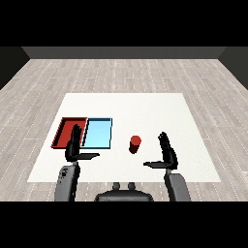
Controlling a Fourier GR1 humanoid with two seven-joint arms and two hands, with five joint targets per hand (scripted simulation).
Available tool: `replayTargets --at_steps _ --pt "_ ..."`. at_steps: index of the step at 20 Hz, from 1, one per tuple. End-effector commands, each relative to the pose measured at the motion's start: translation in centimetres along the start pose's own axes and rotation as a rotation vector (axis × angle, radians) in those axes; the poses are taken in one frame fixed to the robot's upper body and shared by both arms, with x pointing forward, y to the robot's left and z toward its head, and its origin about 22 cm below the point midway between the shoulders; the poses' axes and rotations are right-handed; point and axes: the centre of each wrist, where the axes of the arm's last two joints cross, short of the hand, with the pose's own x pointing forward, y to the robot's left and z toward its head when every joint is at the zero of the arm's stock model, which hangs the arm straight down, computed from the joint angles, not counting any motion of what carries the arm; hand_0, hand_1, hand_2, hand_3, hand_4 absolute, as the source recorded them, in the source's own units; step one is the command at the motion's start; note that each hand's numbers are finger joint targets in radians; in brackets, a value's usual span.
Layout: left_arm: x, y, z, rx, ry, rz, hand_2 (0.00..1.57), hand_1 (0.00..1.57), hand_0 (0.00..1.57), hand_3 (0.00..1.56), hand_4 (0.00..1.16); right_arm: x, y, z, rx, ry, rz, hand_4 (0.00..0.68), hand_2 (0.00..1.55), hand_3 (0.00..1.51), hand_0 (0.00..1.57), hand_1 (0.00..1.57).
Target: Pick the red can and put it in the red box
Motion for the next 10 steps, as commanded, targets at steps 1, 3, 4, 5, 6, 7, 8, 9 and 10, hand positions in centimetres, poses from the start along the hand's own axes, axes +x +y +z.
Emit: replayTargets --at_steps 1,3,4,5,6,7,8,9,10 --pt "0.2 0.6 0.9 0.015 -0.003 -0.022 0.00 0.00 0.00 0.00 0.00 -1.1 1.5 0.5 -0.016 0.002 -0.007 0.000 0.00 0.00 0.00 0.00" --pt "-1.6 1.6 -0.3 0.002 -0.001 0.003 0.00 0.00 0.00 0.00 0.00 -2.6 0.0 -2.5 -0.012 0.003 -0.033 0.000 0.00 0.00 0.00 0.00" --pt "-0.1 -0.7 0.2 0.010 -0.006 -0.017 0.00 0.00 0.00 0.00 0.00 -1.8 0.0 -0.8 -0.014 -0.007 -0.018 0.000 0.00 0.00 0.00 0.00" --pt "-0.3 0.0 0.5 0.011 -0.006 -0.016 0.00 0.00 0.00 0.00 0.00 -2.6 -0.2 -1.8 -0.004 0.012 -0.023 0.000 0.00 0.00 0.00 0.00" --pt "-0.3 1.5 -0.9 -0.019 -0.007 -0.017 0.00 0.00 0.00 0.00 0.00 -0.8 0.9 -1.7 -0.003 -0.001 -0.032 0.000 0.00 0.00 0.00 0.00" --pt "0.6 -0.2 0.7 0.000 0.002 -0.027 0.00 0.00 0.00 0.00 0.00 -2.5 1.8 -2.1 0.017 0.014 -0.029 0.000 0.00 0.00 0.00 0.00" --pt "0.0 0.6 0.2 -0.009 -0.001 0.015 0.00 0.00 0.00 0.00 0.00 -1.3 0.2 -0.7 0.003 0.006 -0.028 0.000 0.00 0.00 0.00 0.00" --pt "0.1 1.1 0.8 0.005 0.009 0.000 0.00 0.00 0.00 0.00 0.00 -0.7 1.5 -1.2 0.004 0.013 -0.027 0.000 0.00 0.00 0.00 0.00" --pt "-0.4 -0.1 0.1 0.014 -0.008 0.011 0.00 0.00 0.00 0.00 0.00 -2.2 -0.5 -2.1 -0.001 0.029 -0.047 0.000 0.00 0.00 0.00 0.00"
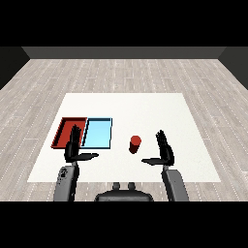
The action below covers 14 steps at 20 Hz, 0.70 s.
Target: Pick the red can and put it in the red box
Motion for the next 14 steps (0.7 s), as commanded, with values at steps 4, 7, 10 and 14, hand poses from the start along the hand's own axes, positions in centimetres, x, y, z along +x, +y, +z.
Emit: replayTargets --at_steps 4,7,10,14 --pt "1.8 0.7 -0.6 -0.005 -0.001 0.018 0.00 0.00 0.00 0.00 0.00 -1.7 1.4 -2.4 0.004 0.032 -0.043 0.000 0.00 0.00 0.00 0.00" --pt "-1.4 -0.5 -1.8 0.011 0.005 0.031 0.00 0.00 0.00 0.00 0.00 -2.8 1.8 -2.3 -0.007 0.044 -0.069 0.000 0.00 0.00 0.00 0.00" --pt "-0.5 -0.2 0.2 0.000 -0.016 0.031 0.00 0.00 0.00 0.00 0.00 -2.0 1.5 -3.2 -0.006 0.057 -0.083 0.000 0.00 0.00 0.00 0.00" --pt "-0.5 0.6 -0.9 0.011 0.008 0.056 0.00 0.00 0.00 0.00 0.00 -3.7 5.4 -2.2 -0.004 0.070 -0.114 0.000 0.00 0.00 0.00 0.00"
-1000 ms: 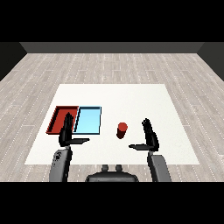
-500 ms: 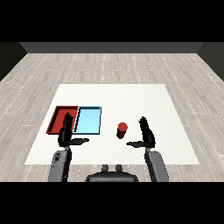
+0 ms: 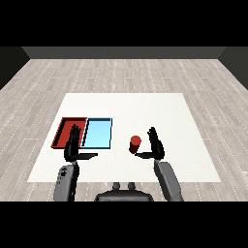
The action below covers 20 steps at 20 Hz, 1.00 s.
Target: Pick the red can and put it in the red box
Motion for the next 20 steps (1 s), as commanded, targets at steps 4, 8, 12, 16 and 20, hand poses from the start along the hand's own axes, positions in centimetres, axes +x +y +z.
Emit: replayTargets --at_steps 4,8,12,16,20 --pt "1.6 0.0 1.0 -0.005 0.000 0.011 0.00 0.00 0.00 0.00 0.00 -1.7 2.1 -0.6 0.010 0.012 -0.052 0.000 0.00 0.00 0.00 0.00" --pt "2.5 -1.3 0.4 0.029 -0.003 0.015 0.00 0.00 0.00 0.00 0.00 -3.6 1.8 0.4 0.000 0.029 -0.061 0.000 0.00 0.00 0.00 0.00" --pt "1.2 -0.3 0.6 0.019 0.001 0.017 0.00 0.00 0.00 0.00 0.00 -3.8 1.8 -2.2 -0.020 0.021 -0.082 0.000 0.00 0.00 0.00 0.00" --pt "0.8 0.4 -1.0 -0.002 -0.001 -0.006 0.00 0.00 0.00 0.00 0.00 -3.8 -0.8 -1.5 -0.009 0.037 -0.082 0.000 0.00 0.00 0.00 0.00" --pt "-1.2 -0.1 -0.6 0.014 -0.008 0.003 0.00 0.00 0.00 0.00 0.00 -6.1 2.4 0.1 -0.025 0.050 -0.074 0.000 0.00 0.00 0.00 0.00"
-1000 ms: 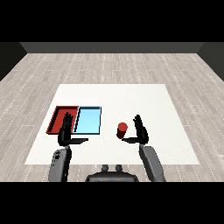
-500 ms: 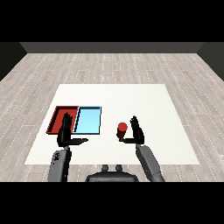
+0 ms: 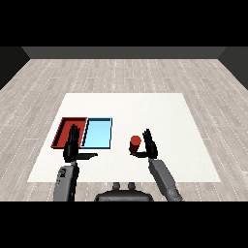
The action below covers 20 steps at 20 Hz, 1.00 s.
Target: Pick the red can and put it in the red box
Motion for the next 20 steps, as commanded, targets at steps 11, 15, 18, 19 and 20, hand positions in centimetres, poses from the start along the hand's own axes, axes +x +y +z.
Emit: replayTargets --at_steps 11,15,18,19,20 --pt "-0.8 0.3 2.1 0.011 -0.019 0.001 0.00 0.00 0.00 0.00 0.00 -0.3 -0.2 -3.9 0.024 0.013 -0.001 0.000 0.00 0.00 0.00 0.00" --pt "0.9 -0.5 -1.2 -0.014 0.019 0.023 0.00 0.00 0.00 0.00 0.00 0.6 0.0 -2.6 0.020 0.029 -0.001 0.000 0.00 0.00 0.00 0.00" --pt "0.5 1.4 -0.6 0.010 -0.013 -0.012 0.00 0.00 0.00 0.00 0.00 -1.1 2.1 -2.2 0.012 0.015 0.002 0.000 0.00 0.00 0.00 0.00" --pt "-1.4 0.6 0.4 0.001 0.007 0.004 0.00 0.00 0.00 0.00 0.00 -0.5 3.3 -2.5 0.007 0.029 -0.004 0.000 0.00 0.00 0.00 0.00" --pt "0.2 0.6 0.6 0.011 -0.007 0.005 0.00 0.00 0.00 0.00 0.00 0.0 1.7 -2.0 0.007 0.010 -0.003 0.000 0.00 0.00 0.00 0.00"
